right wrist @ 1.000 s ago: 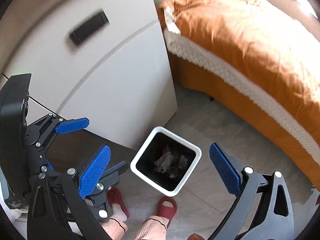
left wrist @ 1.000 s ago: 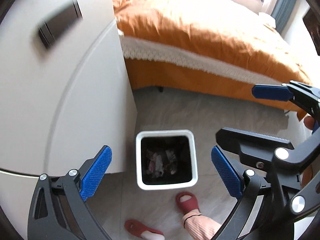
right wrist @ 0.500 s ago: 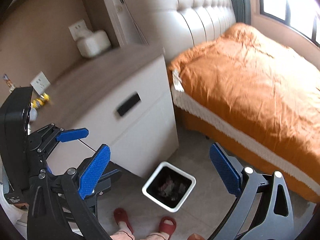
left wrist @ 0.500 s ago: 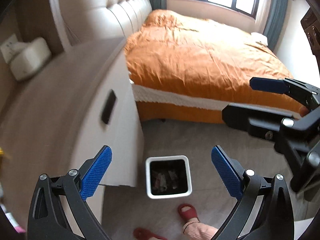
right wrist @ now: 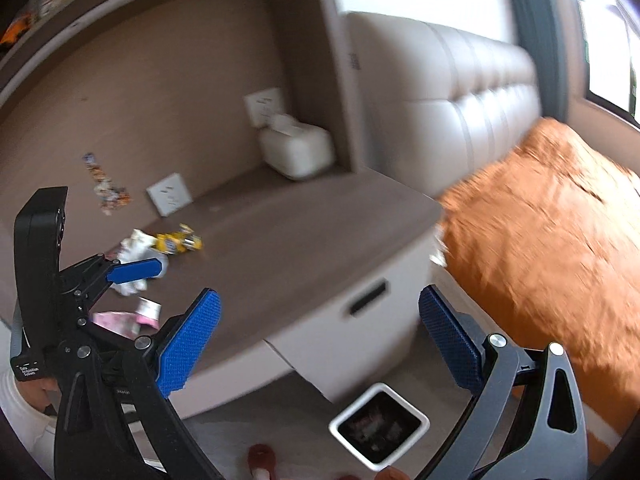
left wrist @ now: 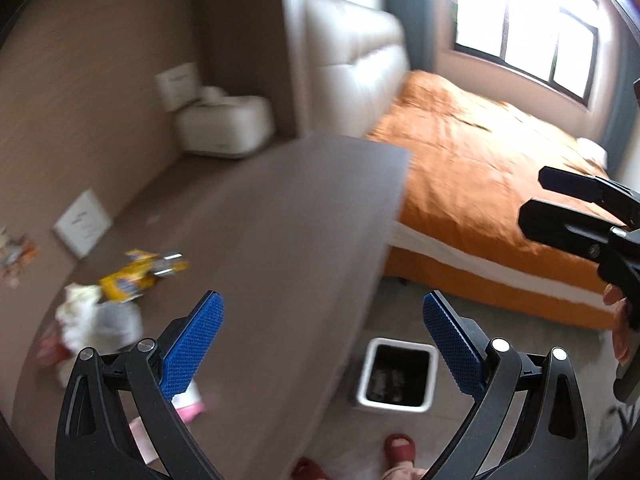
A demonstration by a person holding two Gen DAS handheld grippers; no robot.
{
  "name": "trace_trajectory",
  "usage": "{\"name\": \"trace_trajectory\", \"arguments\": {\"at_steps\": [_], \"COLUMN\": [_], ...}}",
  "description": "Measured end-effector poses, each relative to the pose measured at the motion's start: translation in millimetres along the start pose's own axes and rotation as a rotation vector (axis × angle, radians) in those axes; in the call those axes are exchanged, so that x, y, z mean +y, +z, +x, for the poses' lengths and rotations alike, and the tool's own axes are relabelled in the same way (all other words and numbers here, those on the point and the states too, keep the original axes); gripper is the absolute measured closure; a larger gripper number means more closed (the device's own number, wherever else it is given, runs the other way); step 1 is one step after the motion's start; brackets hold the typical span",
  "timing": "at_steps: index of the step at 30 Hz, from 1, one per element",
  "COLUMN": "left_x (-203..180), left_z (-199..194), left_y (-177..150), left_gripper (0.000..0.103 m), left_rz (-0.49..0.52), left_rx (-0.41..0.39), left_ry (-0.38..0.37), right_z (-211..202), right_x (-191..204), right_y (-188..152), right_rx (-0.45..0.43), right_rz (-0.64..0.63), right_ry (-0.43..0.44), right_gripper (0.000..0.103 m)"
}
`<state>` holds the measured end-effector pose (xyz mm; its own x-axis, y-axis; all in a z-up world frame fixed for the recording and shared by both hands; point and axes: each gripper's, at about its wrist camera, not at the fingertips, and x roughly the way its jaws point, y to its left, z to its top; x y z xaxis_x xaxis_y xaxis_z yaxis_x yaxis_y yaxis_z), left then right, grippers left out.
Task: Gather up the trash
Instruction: 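Move both open tools back over the remaining trash on the desk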
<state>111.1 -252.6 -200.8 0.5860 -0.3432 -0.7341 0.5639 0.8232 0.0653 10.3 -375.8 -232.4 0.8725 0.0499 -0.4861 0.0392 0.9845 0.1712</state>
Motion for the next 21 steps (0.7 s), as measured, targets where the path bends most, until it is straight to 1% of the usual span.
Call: {"name": "trace_trajectory", "arguments": {"at_steps": [7,12,16,21], "left_x": [84,137,177,219], "left_z": [-39,-63,-75,-83], "left_y": [-22,-44,-56,-69], "left_gripper": [0.005,0.005,0.005,0.005], "left_rz": [-0.149,-0.238,-0.295,-0.329], "left_rx": [-0.018,-0.036,-0.049,-0.052], "left_ry": [0.14,0.224,0.272,0.312], "right_z": [22,38,53,73], "right_x": [68,112,149,183], "right_y": [28,38,45,50], "right_rx": [-0.013,-0.002,0.007,0.02], "right_rz": [-0.112,-0.173,-0.217,-0.243], "right_ry": [0.124,0.184,0.22,0.247], "right_gripper": [0.004,0.004,0.004,0.004]}}
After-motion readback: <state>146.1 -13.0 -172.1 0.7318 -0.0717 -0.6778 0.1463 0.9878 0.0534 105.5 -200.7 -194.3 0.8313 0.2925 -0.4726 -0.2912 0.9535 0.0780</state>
